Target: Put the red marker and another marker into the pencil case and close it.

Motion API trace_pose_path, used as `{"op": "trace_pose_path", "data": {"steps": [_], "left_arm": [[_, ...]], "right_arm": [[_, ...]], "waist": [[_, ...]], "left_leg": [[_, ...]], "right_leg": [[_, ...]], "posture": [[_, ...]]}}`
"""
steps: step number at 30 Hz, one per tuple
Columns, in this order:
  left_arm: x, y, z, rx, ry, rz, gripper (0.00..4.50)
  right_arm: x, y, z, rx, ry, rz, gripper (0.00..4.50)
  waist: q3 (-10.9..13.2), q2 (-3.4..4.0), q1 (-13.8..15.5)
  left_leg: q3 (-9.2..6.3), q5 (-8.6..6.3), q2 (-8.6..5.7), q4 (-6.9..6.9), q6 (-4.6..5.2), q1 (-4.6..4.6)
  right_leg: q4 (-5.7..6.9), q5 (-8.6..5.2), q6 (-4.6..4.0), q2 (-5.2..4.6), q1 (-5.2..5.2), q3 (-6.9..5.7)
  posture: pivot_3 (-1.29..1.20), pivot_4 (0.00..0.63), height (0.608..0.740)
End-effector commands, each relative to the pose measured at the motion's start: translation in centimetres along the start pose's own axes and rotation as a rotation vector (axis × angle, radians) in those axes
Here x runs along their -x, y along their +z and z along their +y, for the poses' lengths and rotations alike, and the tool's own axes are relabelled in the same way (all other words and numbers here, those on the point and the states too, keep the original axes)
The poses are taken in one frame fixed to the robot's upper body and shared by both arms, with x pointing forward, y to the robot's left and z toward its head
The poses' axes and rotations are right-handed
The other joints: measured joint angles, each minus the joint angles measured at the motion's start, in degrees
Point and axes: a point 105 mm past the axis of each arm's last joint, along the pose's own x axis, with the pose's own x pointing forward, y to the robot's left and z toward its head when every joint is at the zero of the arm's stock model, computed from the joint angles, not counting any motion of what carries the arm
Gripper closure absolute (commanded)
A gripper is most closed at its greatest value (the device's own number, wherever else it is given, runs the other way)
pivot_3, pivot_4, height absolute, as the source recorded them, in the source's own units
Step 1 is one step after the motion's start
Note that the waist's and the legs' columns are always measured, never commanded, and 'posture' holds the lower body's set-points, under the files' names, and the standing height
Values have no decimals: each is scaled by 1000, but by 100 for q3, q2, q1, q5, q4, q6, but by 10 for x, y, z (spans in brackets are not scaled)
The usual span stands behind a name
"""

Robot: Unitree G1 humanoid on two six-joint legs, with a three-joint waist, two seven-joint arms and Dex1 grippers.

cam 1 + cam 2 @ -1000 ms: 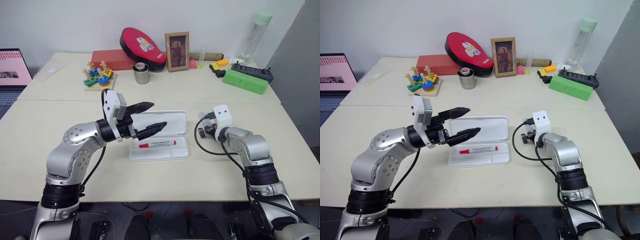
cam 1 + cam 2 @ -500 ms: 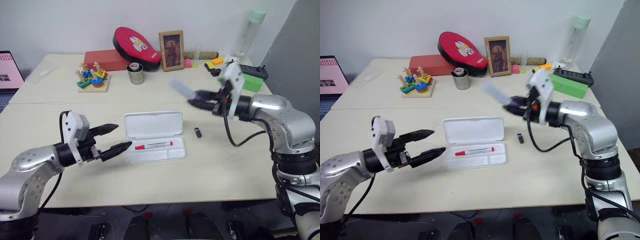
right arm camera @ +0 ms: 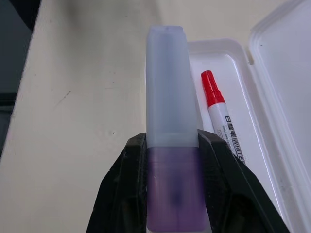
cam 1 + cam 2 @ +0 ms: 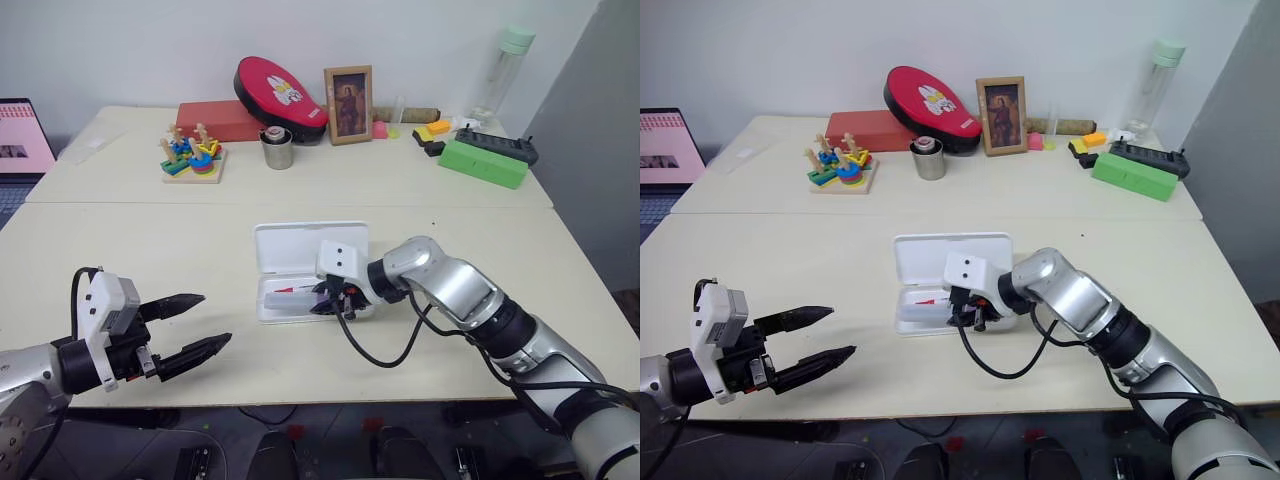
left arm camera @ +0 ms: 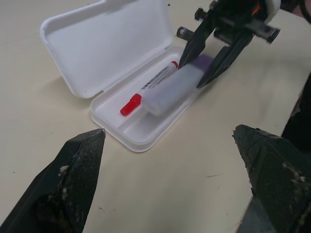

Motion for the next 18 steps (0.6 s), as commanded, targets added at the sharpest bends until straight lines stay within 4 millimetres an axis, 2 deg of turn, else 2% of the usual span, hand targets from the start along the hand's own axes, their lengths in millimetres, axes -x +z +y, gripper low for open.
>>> {"op": "trace_pose_path", "data": {"steps": [1, 13, 15, 16, 18], "left_arm": [[1, 10, -4, -30, 9, -31, 0], [-3, 10, -5, -29, 16, -45, 0], [-4, 11, -4, -30, 15, -48, 0], [-4, 12, -4, -31, 15, -49, 0], [-5, 12, -3, -34, 13, -51, 0]], "right_arm": [[-4, 7, -5, 59, -13, 2, 3399], [-9, 1, -7, 72, -7, 23, 3399], [-8, 3, -8, 72, -11, 14, 2697], [-8, 4, -8, 72, -12, 11, 2650], [-6, 6, -10, 72, -20, 1, 2087]], "waist": [[0, 0, 2], [0, 1, -5], [0, 1, -5], [0, 1, -5], [0, 1, -6]], "left_leg": [[0, 0, 0, -1, 0, 1], [0, 0, 1, -3, 0, 3], [0, 0, 1, -3, 0, 3], [0, 0, 1, -3, 0, 3], [0, 0, 1, -3, 0, 3]], "right_leg": [[0, 0, 0, 0, 0, 0], [3, -1, -1, 2, -2, -1], [3, -1, -1, 2, -2, -1], [3, -1, -1, 2, -2, -1], [2, -1, -1, 2, -2, -1]], "posture": [[0, 150, 740], [0, 150, 740], [0, 150, 740], [0, 150, 740], [0, 150, 740]]}}
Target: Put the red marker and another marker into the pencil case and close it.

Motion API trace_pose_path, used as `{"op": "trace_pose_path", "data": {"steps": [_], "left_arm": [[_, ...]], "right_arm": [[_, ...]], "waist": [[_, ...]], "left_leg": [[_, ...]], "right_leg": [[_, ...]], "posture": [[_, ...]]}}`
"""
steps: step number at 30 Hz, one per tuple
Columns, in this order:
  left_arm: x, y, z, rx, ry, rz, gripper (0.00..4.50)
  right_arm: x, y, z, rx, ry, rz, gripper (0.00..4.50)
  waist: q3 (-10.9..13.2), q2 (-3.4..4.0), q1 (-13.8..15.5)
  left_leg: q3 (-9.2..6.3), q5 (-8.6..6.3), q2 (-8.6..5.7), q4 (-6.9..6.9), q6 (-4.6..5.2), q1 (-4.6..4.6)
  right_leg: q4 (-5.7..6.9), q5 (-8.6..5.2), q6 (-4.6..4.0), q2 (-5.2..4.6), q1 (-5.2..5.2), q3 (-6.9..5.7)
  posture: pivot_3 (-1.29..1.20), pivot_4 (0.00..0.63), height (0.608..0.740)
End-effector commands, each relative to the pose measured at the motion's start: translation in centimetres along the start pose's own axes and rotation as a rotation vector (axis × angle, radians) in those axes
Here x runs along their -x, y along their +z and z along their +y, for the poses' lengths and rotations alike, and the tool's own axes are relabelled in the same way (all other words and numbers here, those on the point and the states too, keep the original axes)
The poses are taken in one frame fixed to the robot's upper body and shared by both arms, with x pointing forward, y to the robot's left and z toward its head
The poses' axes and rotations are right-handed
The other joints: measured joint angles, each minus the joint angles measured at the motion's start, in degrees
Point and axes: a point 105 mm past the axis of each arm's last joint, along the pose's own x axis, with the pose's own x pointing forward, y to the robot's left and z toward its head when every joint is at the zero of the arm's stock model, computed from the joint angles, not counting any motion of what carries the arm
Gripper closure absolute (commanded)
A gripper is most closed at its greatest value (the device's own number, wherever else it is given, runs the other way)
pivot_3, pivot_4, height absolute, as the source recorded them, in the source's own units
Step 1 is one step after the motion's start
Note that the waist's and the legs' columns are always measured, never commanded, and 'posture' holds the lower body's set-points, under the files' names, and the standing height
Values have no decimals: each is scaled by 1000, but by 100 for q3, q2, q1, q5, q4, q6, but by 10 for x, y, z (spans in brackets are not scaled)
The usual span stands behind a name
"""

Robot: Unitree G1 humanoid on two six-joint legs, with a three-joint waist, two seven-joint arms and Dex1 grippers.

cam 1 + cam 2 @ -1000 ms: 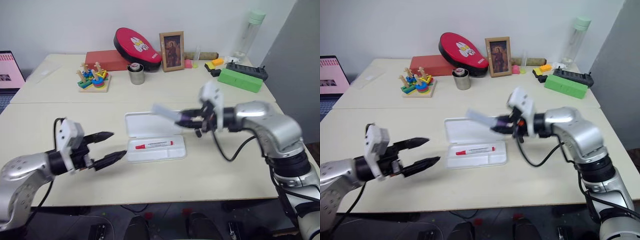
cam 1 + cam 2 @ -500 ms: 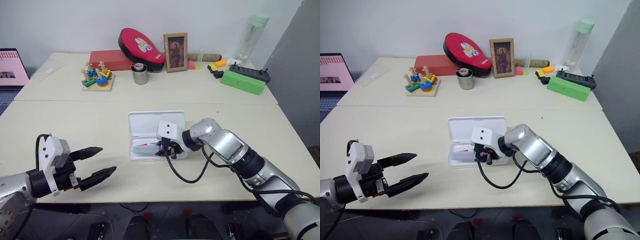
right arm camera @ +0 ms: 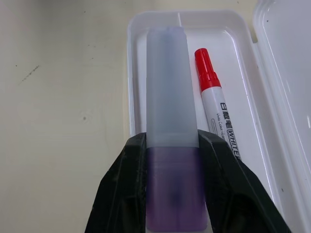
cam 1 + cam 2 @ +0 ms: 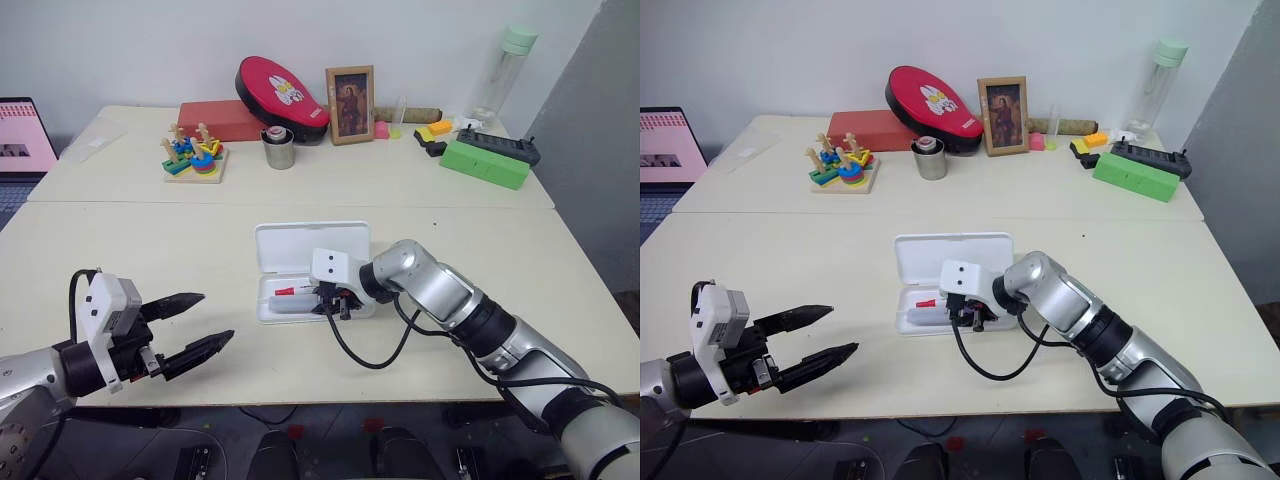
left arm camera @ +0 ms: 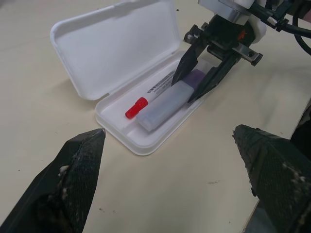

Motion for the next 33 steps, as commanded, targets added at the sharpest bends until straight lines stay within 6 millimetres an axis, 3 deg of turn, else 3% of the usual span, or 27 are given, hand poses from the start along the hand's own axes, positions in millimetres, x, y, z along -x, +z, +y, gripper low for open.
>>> {"op": "trace_pose_path", "data": {"steps": [1, 6, 9, 14, 18, 20, 24, 27, 33], "left_arm": [[-4, 7, -5, -21, -28, -28, 0], [-7, 9, -4, -25, -40, -32, 0], [-13, 14, -4, -38, -56, -50, 0], [-32, 26, -5, -60, -95, -108, 0], [-66, 41, -12, -90, -152, -202, 0], [-80, 39, -16, -109, -180, -201, 0], [-97, 44, -17, -122, -211, -240, 0], [-105, 48, -17, -132, -239, -257, 0], [-117, 58, -19, -145, -292, -290, 0]], "right_arm": [[10, 14, -9, 26, -34, -48, 1925], [19, 24, -19, 11, -71, -95, 794], [38, 35, -24, -19, -85, -167, 78], [73, 36, -30, -103, -122, -251, 27], [101, 10, -38, -260, -261, -252, 27], [112, -7, -42, -360, -363, -232, 27], [129, -63, -59, -585, -645, -94, 27], [132, -85, -60, -669, -747, -36, 27], [114, -100, -55, -760, -802, -3, 27]], "waist": [[0, 0, -1], [0, 0, -1], [1, 0, 7], [3, 2, 69], [-4, -8, 96], [-14, -24, 96], [-14, -21, 45], [-13, -18, 34], [-13, -18, 10]], "left_leg": [[0, 0, 0, 0, 0, 0], [0, 0, 0, 0, 0, 0], [0, 0, 0, 0, 0, -1], [0, 0, -3, 1, 0, -2], [-3, 0, -7, 2, 0, -3], [-4, 0, -8, 4, 0, -5], [-2, 0, -7, 3, 1, -5], [-4, 1, -5, 0, 3, -5], [-3, 0, -7, 0, 3, -7]], "right_leg": [[0, 0, 0, 0, 1, 0], [0, 0, 0, 0, 1, 0], [1, 0, 1, 0, 1, 0], [-1, 1, 1, -1, 3, 0], [-3, 1, 2, -2, 8, -2], [-2, 2, 2, -3, 24, -1], [3, 4, 3, 0, 28, 5], [6, 4, 3, 5, 23, 5], [2, 4, 4, 4, 26, 8]], "posture": [[0, 150, 740], [0, 150, 740], [0, 150, 740], [0, 150, 740], [0, 150, 740], [0, 150, 740], [0, 150, 740], [0, 150, 740], [0, 150, 740]]}}
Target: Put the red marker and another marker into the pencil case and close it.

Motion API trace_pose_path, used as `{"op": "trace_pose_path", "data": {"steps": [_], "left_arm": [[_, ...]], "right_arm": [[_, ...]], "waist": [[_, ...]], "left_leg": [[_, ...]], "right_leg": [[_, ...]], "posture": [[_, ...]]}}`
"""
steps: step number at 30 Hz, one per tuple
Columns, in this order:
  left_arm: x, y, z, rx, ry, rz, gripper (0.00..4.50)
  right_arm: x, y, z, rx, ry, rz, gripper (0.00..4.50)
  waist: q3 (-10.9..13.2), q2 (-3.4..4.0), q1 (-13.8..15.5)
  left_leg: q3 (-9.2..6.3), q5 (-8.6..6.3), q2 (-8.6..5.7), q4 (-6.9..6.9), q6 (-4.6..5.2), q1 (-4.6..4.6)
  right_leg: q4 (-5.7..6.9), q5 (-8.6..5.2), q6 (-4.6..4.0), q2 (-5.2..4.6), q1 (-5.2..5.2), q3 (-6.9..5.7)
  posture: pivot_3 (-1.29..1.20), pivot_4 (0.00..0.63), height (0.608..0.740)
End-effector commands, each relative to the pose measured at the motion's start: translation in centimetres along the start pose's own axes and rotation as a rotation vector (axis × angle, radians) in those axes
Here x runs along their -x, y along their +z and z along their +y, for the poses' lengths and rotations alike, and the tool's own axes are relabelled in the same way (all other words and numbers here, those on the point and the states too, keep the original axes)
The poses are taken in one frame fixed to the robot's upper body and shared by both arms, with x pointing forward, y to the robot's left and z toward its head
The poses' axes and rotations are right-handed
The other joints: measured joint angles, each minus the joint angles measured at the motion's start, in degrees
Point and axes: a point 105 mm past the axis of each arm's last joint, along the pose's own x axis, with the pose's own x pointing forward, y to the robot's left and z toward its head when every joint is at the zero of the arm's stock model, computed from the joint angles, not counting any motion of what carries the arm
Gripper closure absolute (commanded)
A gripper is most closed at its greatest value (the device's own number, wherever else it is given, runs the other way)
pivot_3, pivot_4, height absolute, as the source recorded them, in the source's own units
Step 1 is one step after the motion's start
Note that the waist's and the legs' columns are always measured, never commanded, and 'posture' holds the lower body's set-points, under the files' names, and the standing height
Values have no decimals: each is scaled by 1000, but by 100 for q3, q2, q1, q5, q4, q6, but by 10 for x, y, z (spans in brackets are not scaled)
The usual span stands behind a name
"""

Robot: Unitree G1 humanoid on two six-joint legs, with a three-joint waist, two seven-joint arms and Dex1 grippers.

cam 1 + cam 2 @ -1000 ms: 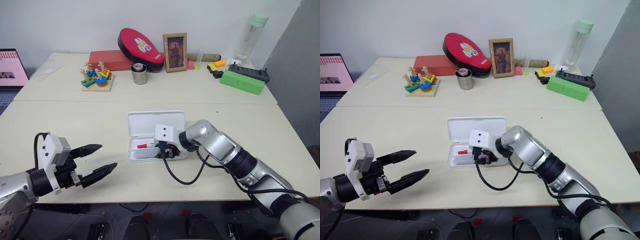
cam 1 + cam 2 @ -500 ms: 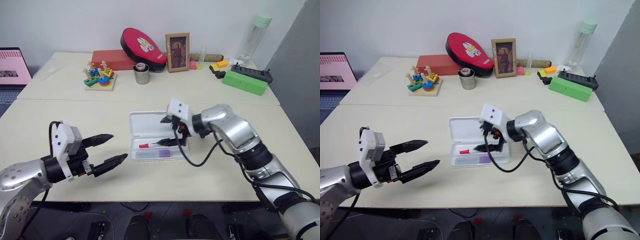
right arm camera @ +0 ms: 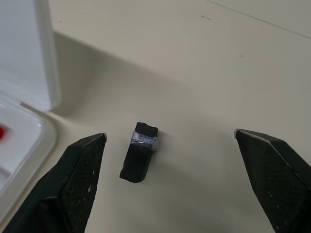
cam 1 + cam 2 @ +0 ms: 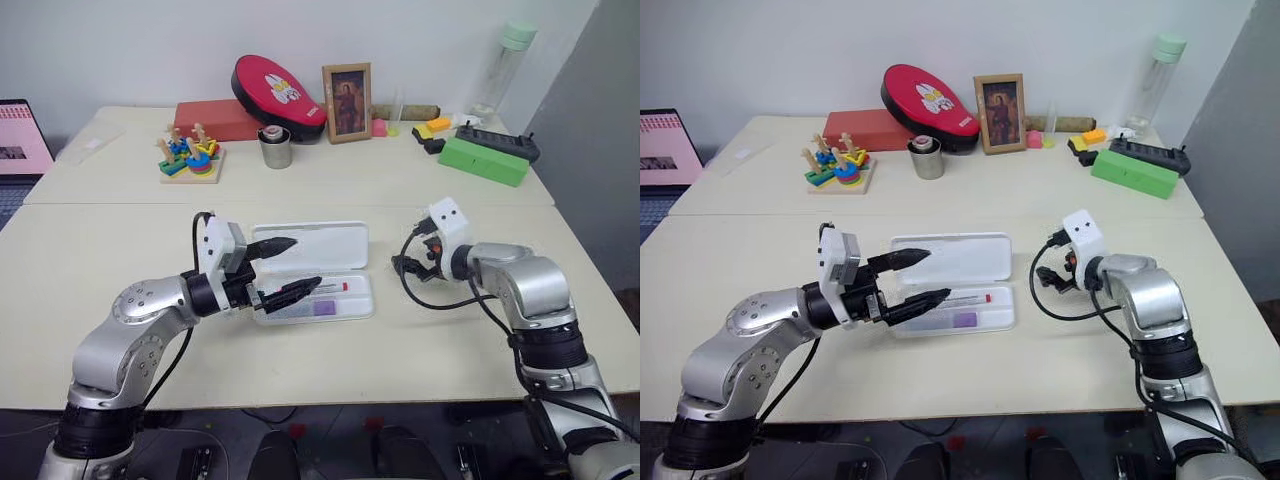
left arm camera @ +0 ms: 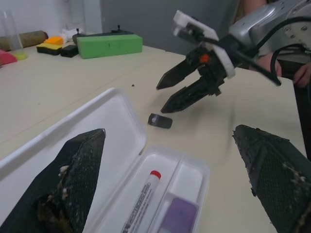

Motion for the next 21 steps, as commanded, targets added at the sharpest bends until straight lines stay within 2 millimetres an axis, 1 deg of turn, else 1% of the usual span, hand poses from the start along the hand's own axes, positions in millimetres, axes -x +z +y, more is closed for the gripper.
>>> {"op": "trace_pose_path", "data": {"steps": [1, 4, 5, 6, 9, 11, 13, 15, 17, 18, 21], "left_arm": [[-6, 10, -1, -39, -33, -31, 0], [-8, 10, 0, -41, -45, -36, 0], [-8, 10, 0, -41, -46, -36, 0], [-8, 10, 1, -42, -47, -36, 0], [-8, 12, 2, -46, -47, -44, 0], [-7, 13, 2, -47, -47, -47, 0], [-7, 13, 2, -48, -46, -48, 0], [-7, 12, 1, -48, -47, -47, 0], [-7, 12, 1, -46, -47, -47, 0], [-7, 12, 1, -45, -46, -47, 0], [-6, 10, 2, -41, -45, -43, 0]], "right_arm": [[-1, -3, 1, -22, -34, -6, 27], [-6, -11, 6, -27, -38, 16, 27], [-7, -12, 7, -25, -42, 23, 394], [-8, -14, 6, -19, -49, 30, 525], [-8, -18, 4, -5, -63, 43, 1333], [-7, -17, 3, -3, -64, 42, 1784], [-7, -14, 3, -4, -62, 32, 2323], [-6, -12, 3, -3, -60, 23, 2680], [-4, -7, 4, -6, -54, 1, 3198], [-3, -5, 4, -8, -52, -6, 3384], [4, 6, 11, 42, 8, -51, 4131]], "waist": [[0, 0, 1], [0, 0, 1], [0, 1, 0], [0, 1, -1], [1, 1, 0], [0, 1, 0], [0, 1, 0], [0, 1, 0], [0, 1, 0], [0, 1, 0], [2, 3, 1]], "left_leg": [[0, 0, 0, 0, 0, -1], [0, 0, -1, 0, 0, -1], [0, 0, -1, 0, 0, 0], [0, 0, -1, 0, 0, 0], [0, 0, 0, 0, 0, 1], [0, 0, 0, 1, 0, 0], [0, 0, 0, 2, 0, 0], [-1, 0, 0, 1, 0, 1], [0, 0, 0, 1, 0, 0], [-1, 0, 0, 1, 0, 0], [0, 0, 0, 1, 0, 0]], "right_leg": [[0, 0, 0, 0, 0, 0], [0, 0, 0, -1, 0, 0], [0, 0, 0, -1, 1, 0], [1, 0, 0, -1, 1, 0], [3, 0, 0, 0, 1, 0], [3, 0, 0, 0, 2, -1], [2, 0, 1, -1, 3, 0], [2, 0, 1, -1, 3, -1], [2, 0, 1, -1, 3, -1], [2, 0, 1, -1, 3, 0], [1, 0, 1, -1, 2, 0]], "posture": [[0, 150, 740], [0, 150, 740], [0, 150, 740], [0, 150, 740], [0, 150, 740], [0, 150, 740], [0, 150, 740], [0, 150, 740], [0, 150, 740], [0, 150, 740], [0, 150, 740]]}}
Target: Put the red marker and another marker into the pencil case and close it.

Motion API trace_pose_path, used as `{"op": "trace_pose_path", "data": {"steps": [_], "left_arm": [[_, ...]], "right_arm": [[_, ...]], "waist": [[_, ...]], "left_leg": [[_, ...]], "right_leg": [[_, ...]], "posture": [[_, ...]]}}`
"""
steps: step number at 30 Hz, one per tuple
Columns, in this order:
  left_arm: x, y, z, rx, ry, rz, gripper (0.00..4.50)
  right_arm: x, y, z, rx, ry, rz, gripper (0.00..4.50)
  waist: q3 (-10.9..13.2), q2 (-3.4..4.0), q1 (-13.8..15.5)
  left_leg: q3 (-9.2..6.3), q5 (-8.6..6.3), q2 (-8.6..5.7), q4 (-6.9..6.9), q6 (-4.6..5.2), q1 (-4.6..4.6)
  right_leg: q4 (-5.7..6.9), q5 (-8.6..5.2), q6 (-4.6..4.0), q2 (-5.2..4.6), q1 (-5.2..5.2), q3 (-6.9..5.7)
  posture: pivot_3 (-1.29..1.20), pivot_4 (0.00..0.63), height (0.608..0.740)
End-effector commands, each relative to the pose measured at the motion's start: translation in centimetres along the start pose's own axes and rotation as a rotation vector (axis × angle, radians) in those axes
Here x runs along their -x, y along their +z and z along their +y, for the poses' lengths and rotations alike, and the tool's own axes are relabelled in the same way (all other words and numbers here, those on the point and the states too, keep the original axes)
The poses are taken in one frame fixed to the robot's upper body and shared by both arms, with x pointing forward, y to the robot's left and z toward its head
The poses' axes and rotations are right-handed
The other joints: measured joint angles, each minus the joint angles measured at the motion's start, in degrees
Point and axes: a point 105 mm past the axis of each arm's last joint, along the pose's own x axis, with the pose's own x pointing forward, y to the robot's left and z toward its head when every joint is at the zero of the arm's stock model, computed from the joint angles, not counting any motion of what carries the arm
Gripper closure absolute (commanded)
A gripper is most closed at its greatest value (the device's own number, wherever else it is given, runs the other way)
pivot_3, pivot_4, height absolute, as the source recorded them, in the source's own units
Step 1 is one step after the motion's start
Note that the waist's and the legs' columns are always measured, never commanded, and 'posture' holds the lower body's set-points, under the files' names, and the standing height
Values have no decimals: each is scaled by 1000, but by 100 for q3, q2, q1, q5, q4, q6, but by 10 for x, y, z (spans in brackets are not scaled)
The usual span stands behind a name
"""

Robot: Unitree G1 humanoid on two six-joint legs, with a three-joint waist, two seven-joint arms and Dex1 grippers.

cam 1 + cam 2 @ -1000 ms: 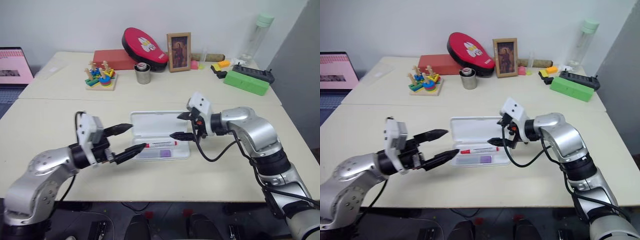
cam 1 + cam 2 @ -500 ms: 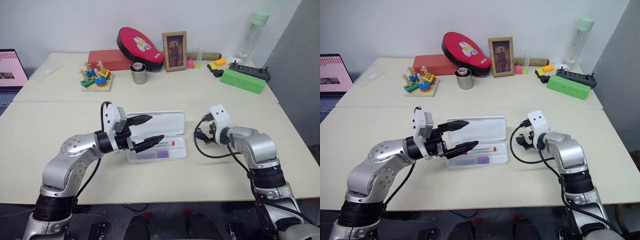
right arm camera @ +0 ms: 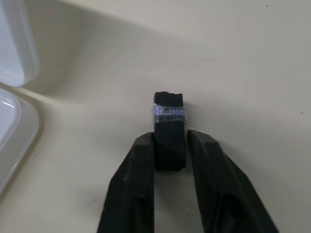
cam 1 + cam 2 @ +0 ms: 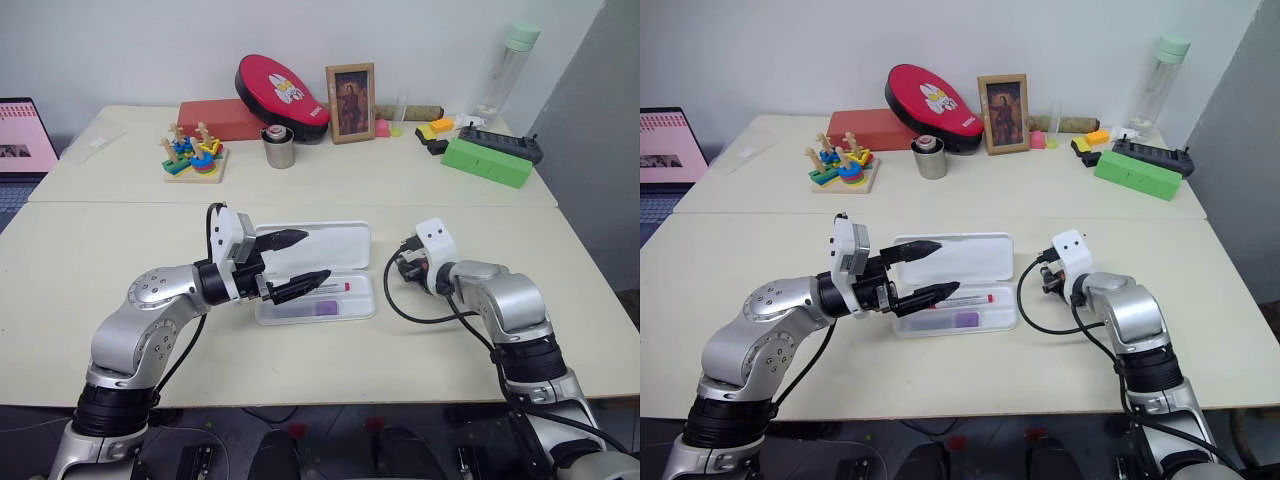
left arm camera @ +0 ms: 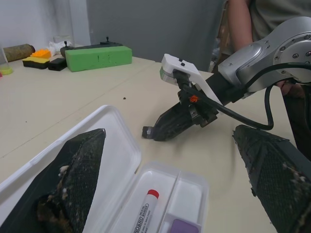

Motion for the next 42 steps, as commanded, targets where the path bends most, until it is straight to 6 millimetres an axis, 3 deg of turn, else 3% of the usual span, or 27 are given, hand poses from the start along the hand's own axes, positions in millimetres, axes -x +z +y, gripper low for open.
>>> {"op": "trace_pose_path", "data": {"steps": [1, 6, 10, 15, 25, 27, 35, 39, 42], "left_arm": [[1, 8, -1, -38, -9, -21, 0], [10, 4, 0, -28, -3, 8, 0], [22, -5, -3, -13, -5, 69, 0], [38, -19, -10, 11, -32, 170, 0], [38, -14, -11, 8, -10, 159, 0], [38, -14, -12, 10, -8, 160, 0], [36, -12, -11, 10, 0, 157, 0], [35, -11, -11, 10, 2, 154, 0], [34, -10, -9, 9, 13, 143, 0]], "right_arm": [[18, 29, 9, 76, 84, -126, 4216], [42, 36, 43, 281, 343, -200, 4226], [54, 30, 58, 421, 491, -187, 4226], [42, 10, 62, 560, 536, -66, 4226], [24, 8, 75, 603, 555, -54, 4226], [24, 10, 78, 606, 562, -63, 3529], [29, 14, 82, 616, 583, -90, 1818], [35, 28, 83, 597, 590, -148, 1015], [45, 51, 84, 541, 611, -262, 353]], "waist": [[1, 1, 3], [2, 3, 2], [2, 3, 1], [3, 4, -4], [3, 3, 45], [3, 3, 46], [3, 3, 47], [3, 3, 47], [3, 3, 47]], "left_leg": [[0, 0, 0, 0, 0, -1], [0, 0, 0, -2, 0, 1], [0, 0, 1, -1, 1, 0], [0, 0, 2, 0, 1, 4], [1, 0, 3, 4, 0, 3], [1, 0, 3, 3, 0, 2], [1, 0, 3, 3, 0, 2], [1, 0, 3, 3, 0, 2], [1, 0, 3, 3, 0, 2]], "right_leg": [[0, 0, 0, 0, -1, 0], [-4, 0, 0, 0, 1, 0], [-5, -1, 1, 0, 0, 0], [-6, -2, 1, 0, -1, 0], [-6, -2, 2, 0, 0, -2], [-7, -2, 2, 0, 0, -2], [-6, -2, 1, 0, 0, -2], [-6, -2, 1, 0, 0, -2], [-6, -1, 1, 0, 0, -1]], "posture": [[0, 150, 740], [0, 150, 740], [0, 150, 740], [0, 150, 740], [0, 150, 740], [0, 150, 740], [0, 150, 740], [0, 150, 740], [0, 150, 740]]}}
